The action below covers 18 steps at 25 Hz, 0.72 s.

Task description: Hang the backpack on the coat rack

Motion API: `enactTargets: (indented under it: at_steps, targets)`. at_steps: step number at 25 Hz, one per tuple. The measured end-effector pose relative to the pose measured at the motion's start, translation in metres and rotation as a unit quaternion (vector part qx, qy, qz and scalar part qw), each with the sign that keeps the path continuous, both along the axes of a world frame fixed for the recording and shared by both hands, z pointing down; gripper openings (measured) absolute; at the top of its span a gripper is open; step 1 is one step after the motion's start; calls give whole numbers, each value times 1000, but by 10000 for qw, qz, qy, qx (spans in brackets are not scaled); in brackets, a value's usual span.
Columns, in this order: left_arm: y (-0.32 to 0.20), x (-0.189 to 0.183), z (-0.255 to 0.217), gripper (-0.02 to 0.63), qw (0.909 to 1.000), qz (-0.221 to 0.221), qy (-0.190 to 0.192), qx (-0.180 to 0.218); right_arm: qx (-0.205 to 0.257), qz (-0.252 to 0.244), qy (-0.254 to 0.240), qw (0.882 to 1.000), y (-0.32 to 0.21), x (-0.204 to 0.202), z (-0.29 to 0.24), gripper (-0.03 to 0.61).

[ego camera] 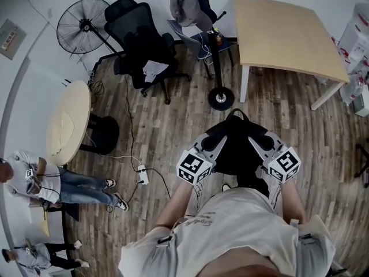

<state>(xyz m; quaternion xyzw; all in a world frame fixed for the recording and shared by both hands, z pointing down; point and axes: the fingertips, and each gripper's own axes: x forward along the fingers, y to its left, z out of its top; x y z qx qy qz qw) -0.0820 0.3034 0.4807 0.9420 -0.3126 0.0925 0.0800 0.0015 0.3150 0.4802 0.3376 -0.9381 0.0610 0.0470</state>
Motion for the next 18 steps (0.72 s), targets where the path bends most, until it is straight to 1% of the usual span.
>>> enactTargets:
  at_steps: [3,8,15,18]
  targets:
    - [-21,4,3,46,9999,-71,-98,-33,-52,-80,-73,9999,-22,4,5,29]
    - [-60,10,9,46,9995,-228,-74,-209,-124,-201,-140,9996,-64,11,11,29]
    - [-129,27,13,46,9986,-432,36,-290,-14,-427,-71,9991,-137,27,15,29]
    - [-157,34,11,46,9981,-560,25,-259,64,-583,-60,9983,-166,34,12,29]
